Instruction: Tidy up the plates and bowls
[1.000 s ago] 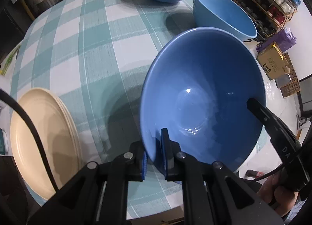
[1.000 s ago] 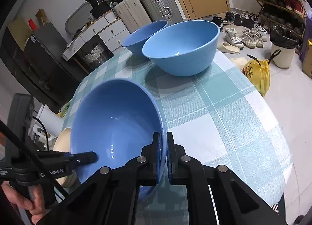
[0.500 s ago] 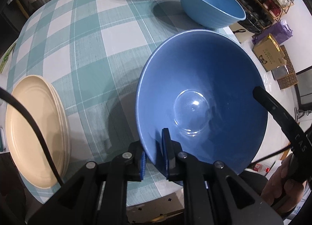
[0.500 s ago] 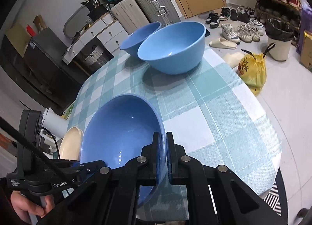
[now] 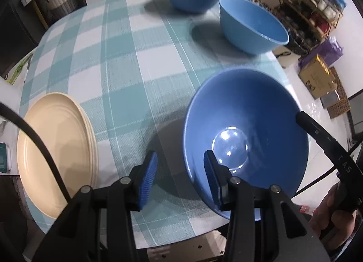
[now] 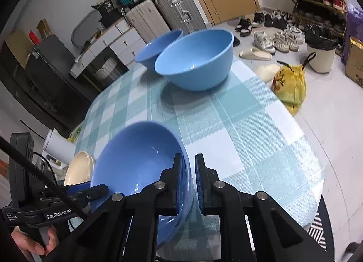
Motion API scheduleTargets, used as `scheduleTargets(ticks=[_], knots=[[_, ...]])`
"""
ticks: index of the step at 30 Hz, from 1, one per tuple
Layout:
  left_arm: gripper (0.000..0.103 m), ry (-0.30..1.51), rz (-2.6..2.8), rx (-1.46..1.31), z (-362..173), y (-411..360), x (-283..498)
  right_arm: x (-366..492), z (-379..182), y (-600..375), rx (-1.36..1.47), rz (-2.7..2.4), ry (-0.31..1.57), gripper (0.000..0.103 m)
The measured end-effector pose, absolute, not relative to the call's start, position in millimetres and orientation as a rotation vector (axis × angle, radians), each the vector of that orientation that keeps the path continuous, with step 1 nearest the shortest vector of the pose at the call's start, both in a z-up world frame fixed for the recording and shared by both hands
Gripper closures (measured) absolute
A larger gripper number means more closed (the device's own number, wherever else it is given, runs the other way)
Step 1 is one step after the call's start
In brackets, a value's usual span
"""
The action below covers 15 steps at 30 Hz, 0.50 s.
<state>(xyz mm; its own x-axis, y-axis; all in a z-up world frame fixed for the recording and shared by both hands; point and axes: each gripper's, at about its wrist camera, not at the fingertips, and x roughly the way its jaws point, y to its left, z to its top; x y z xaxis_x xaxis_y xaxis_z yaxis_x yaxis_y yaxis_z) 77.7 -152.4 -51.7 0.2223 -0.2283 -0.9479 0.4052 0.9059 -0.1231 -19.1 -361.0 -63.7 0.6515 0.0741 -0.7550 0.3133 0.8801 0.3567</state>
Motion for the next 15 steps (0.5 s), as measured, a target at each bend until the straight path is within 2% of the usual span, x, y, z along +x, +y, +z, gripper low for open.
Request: scheduleTargets(ticks=[7,10,12,13,15], knots=[[0.059,1.185,-0.439,0.084,-40,-139,77,-26,-47,-361,0.464,-0.157,0.769,0.086],[0.055,1.092,-0.437,0.051,-31,-132,71,-33,-33,-357,0.429,-0.156,0.68,0.076],[0.055,1.024,-0.433,0.04,-25,-129,67,-39,-21,-353,0.396,-0.157,0.603,0.053],[0.054,0.992,-0.432,0.033,-23,-128,66,-42,-17,-352,0.383,-0.16,0.574,0.047],[0.054,0.924,-0.433,0.005,-19,-123,63,-49,-8,-346,0.344,-0.16,0.504,0.025]])
